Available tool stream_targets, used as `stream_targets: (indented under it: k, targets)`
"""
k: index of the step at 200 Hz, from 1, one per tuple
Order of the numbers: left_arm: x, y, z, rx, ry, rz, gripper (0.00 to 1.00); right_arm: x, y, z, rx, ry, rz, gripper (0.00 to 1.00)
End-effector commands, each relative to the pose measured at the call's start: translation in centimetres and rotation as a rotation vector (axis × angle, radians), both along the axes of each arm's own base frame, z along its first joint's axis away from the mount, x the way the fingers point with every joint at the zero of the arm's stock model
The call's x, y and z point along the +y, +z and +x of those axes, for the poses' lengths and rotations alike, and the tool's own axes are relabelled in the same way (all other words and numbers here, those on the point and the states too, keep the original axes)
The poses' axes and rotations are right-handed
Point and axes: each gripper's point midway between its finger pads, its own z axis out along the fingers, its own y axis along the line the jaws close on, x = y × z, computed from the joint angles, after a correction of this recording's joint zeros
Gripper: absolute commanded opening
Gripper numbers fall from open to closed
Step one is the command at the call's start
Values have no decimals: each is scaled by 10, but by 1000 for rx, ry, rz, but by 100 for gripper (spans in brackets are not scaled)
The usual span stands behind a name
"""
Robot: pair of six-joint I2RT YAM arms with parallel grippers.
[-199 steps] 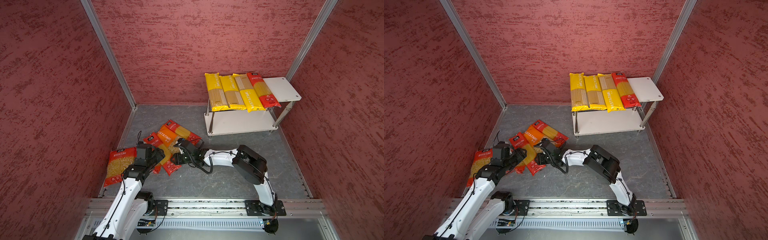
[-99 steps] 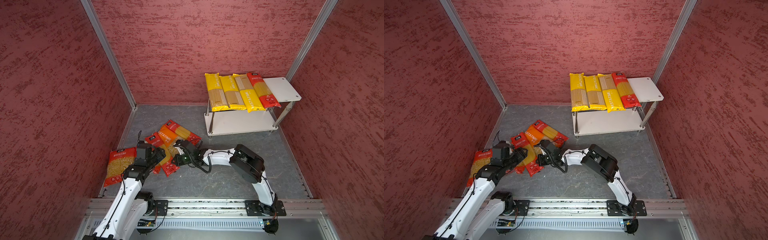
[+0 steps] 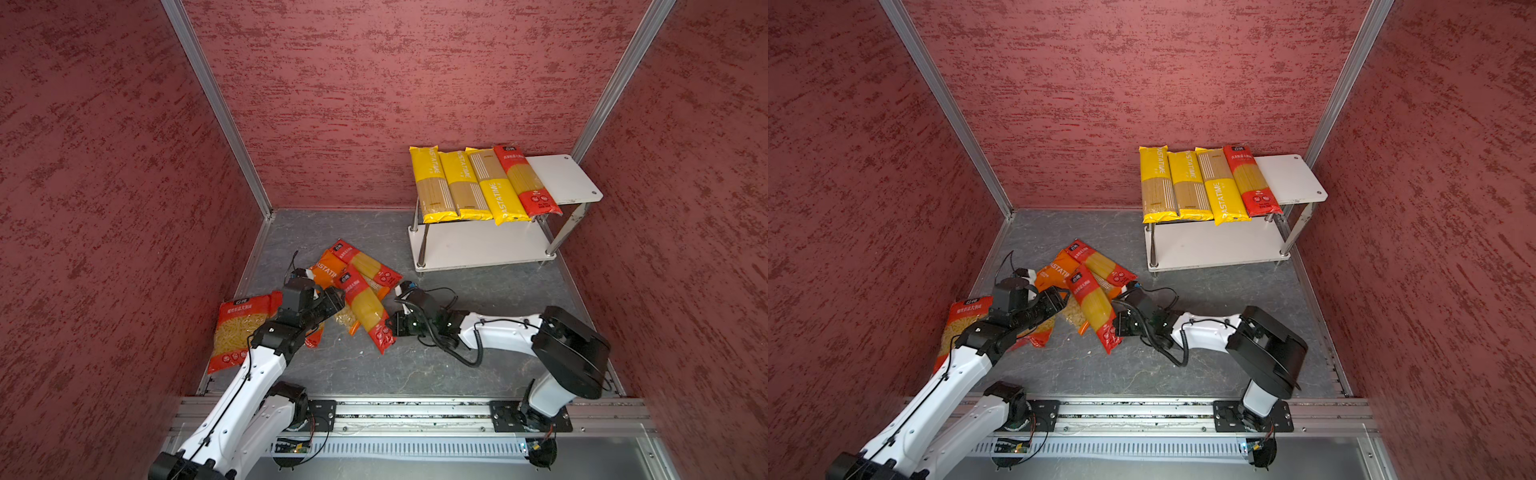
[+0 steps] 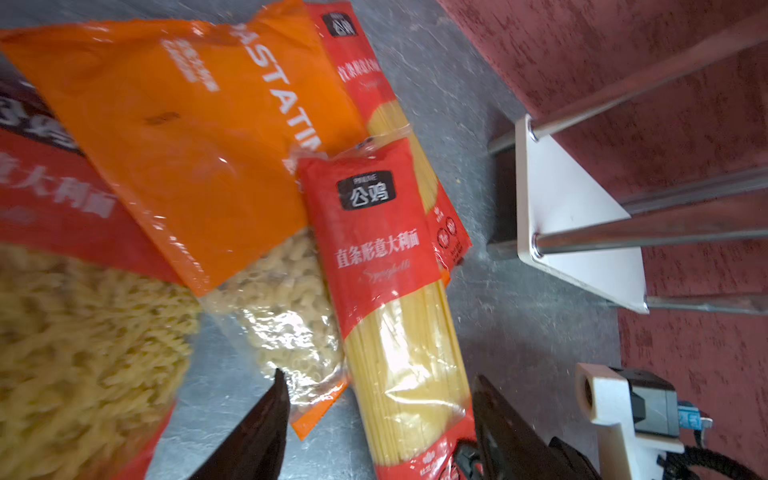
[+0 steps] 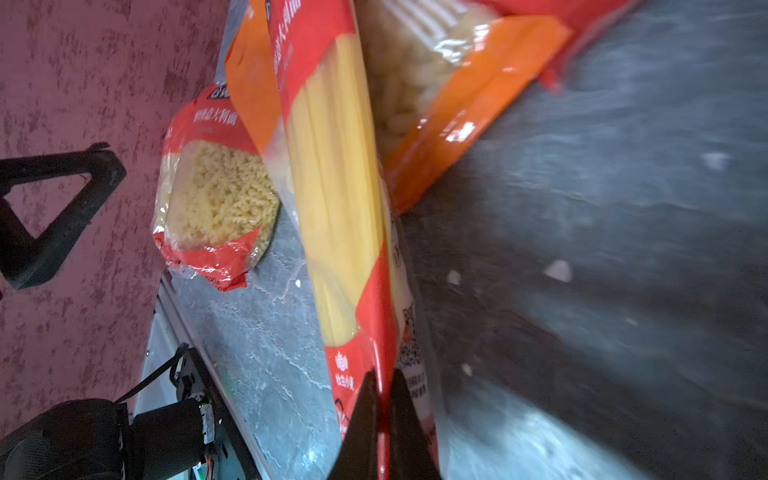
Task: Place and organize the pasta boxes and bags onto the shelf
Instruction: 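Grasp a second red spaghetti bag on the floor with both grippers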
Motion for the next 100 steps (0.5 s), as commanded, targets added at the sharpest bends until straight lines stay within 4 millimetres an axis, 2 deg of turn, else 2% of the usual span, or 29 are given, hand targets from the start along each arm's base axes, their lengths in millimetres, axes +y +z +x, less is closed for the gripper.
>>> stream_targets:
  k: [1,17,31,44,61,83,100]
  targets:
    - [-22,-5,5,-9,-69,-25,70,5,19,3,26,-55,125,6]
    - [-29,-17,4,18,-82,-22,69,18,17,-19,98,58,169,16]
    - [-30,-24,2,26,-87,-20,68,15,12,-22,107,77,145,27]
    - [-31,-33,1,34,-91,-26,67,2,9,-11,78,36,122,37]
    - [-35,-47,-3,60,-105,-43,65,-6,7,6,69,5,143,45]
    - [-43,-59,-8,83,-127,-75,63,1,0,18,38,39,126,53]
    - [-48,-63,-10,75,-136,-94,62,8,-10,23,25,65,98,56]
